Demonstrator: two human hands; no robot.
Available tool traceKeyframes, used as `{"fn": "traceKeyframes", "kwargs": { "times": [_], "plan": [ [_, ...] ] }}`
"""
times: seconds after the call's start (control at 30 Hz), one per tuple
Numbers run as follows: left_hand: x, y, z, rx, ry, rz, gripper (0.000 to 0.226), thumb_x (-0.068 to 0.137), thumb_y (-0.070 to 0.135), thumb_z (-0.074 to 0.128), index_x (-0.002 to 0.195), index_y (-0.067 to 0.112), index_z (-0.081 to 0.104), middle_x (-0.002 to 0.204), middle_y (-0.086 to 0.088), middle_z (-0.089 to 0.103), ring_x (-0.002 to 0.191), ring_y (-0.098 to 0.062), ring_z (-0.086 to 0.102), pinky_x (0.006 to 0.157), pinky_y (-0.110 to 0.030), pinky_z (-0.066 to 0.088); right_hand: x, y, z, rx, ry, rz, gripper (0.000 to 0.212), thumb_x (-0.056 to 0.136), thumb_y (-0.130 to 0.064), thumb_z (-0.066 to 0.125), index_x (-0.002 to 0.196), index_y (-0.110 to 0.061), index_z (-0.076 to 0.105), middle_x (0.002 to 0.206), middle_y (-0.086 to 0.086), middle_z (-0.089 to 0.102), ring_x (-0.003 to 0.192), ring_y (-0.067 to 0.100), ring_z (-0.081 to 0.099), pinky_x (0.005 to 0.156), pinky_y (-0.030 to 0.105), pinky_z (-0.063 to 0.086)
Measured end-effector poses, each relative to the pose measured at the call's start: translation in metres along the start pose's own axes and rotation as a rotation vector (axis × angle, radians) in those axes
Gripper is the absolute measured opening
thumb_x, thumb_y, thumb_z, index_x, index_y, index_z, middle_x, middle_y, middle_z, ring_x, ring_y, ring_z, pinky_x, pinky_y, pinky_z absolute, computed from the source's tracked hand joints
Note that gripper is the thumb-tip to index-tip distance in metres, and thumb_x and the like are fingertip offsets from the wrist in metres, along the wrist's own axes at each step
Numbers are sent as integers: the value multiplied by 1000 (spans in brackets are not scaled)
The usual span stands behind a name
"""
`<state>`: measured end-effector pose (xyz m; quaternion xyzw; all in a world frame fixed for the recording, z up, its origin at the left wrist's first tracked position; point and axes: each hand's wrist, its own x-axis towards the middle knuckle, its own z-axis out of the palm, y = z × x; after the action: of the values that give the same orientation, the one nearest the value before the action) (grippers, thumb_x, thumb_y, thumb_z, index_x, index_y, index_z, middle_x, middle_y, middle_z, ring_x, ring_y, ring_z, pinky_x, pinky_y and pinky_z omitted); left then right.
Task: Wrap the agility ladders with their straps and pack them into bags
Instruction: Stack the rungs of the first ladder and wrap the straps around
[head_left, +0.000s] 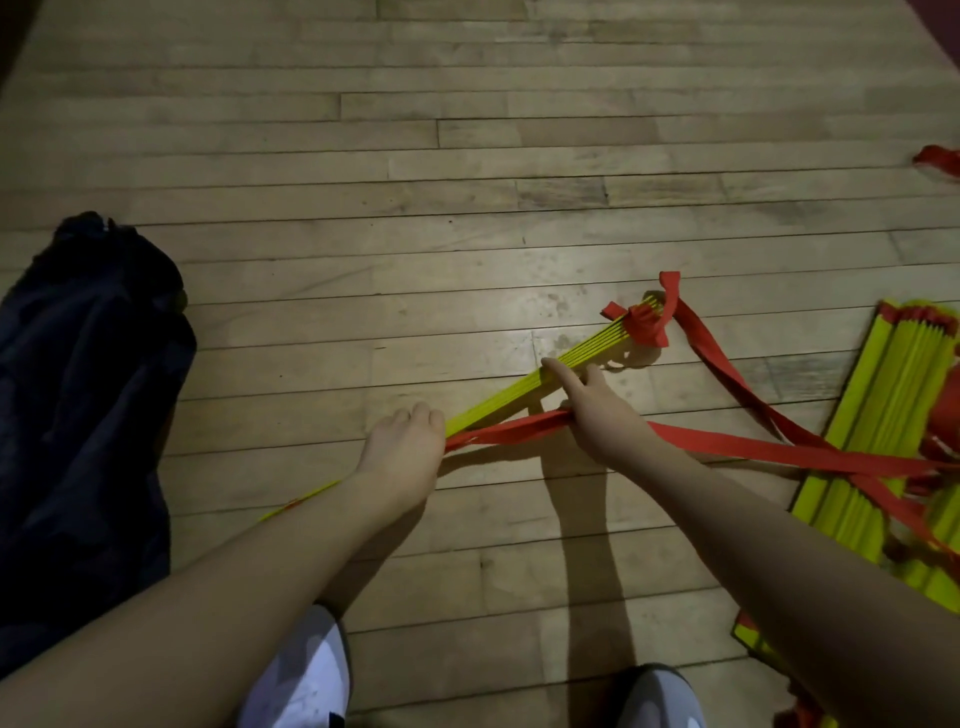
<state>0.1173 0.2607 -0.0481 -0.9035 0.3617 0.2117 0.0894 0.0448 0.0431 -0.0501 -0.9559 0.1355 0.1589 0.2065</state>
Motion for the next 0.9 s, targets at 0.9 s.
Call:
{"fn": "traceKeyframes", "kwargs": {
  "times": [0.9],
  "plan": [
    [63, 73, -38, -178, 65, 132, 29, 89, 2, 48, 116, 6, 40, 118, -14, 44, 94, -35, 56, 64, -38, 36, -16, 48, -15, 563, 253, 150, 23, 89, -15, 67, 110, -8, 61, 89, 4, 69, 81, 16, 65, 75, 31, 54]
  ]
}}
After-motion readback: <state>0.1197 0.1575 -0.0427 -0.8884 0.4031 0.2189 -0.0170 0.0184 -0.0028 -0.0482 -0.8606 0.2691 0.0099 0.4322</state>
